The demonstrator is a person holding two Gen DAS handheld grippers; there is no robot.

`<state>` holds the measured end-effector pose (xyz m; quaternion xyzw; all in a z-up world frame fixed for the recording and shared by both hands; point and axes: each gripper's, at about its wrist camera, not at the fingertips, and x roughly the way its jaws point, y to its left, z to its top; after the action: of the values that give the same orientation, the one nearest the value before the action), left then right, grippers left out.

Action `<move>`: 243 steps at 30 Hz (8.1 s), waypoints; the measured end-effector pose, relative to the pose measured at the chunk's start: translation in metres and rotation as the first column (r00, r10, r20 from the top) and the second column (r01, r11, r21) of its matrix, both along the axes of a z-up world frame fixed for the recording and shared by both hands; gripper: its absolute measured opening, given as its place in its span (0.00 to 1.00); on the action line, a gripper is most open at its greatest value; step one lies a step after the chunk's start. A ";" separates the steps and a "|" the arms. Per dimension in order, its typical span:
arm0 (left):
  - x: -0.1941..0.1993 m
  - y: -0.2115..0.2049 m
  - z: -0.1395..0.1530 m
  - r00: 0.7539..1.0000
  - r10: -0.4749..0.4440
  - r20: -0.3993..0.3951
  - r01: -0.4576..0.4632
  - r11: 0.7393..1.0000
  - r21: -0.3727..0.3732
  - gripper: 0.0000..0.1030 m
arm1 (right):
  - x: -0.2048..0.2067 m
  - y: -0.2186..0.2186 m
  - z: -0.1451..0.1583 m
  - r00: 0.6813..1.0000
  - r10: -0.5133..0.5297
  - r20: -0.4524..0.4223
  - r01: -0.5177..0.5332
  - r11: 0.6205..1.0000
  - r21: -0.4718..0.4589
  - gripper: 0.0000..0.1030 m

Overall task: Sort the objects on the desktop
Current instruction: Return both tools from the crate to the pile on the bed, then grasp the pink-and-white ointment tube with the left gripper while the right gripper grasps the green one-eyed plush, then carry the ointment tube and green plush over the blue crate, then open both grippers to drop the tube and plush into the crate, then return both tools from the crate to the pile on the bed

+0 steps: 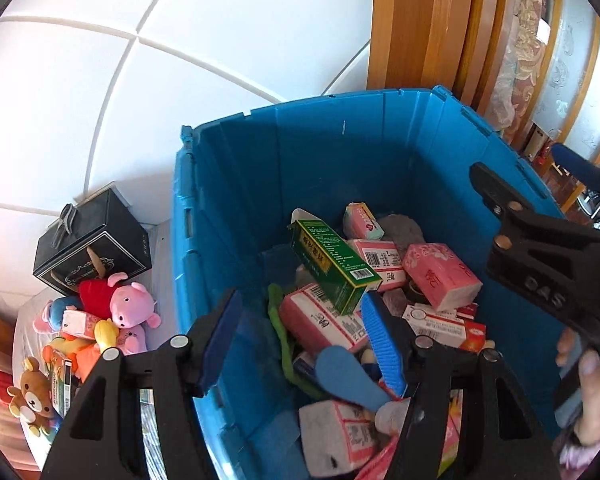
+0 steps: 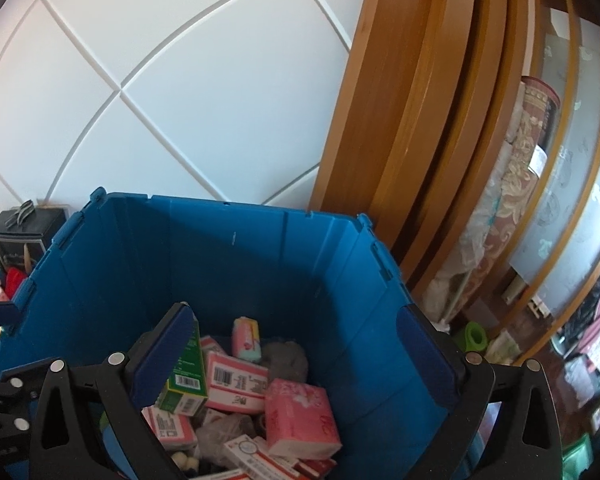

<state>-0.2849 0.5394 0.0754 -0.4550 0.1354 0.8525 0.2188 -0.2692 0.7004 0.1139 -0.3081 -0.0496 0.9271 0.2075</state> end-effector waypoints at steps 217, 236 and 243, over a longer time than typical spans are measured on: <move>0.197 -0.023 -0.040 0.987 -0.079 -0.138 0.096 0.988 0.122 0.51 | 0.203 -0.043 -0.068 0.981 -0.183 0.065 0.181 0.983 0.027 0.99; 0.217 -0.138 -0.003 0.938 0.129 -0.323 -0.014 0.942 0.336 0.77 | 0.203 -0.047 -0.064 0.974 -0.225 -0.008 0.225 0.968 0.113 1.00; 0.201 -0.258 -0.022 0.887 0.309 -0.342 -0.220 0.936 0.274 0.77 | 0.219 -0.078 -0.043 0.983 -0.155 -0.095 0.157 0.987 0.022 1.00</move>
<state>-0.0843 0.2812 0.0534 -0.2673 0.0131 0.9560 0.1201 -0.0506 0.6224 0.0713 -0.2645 -0.0291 0.9205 0.2860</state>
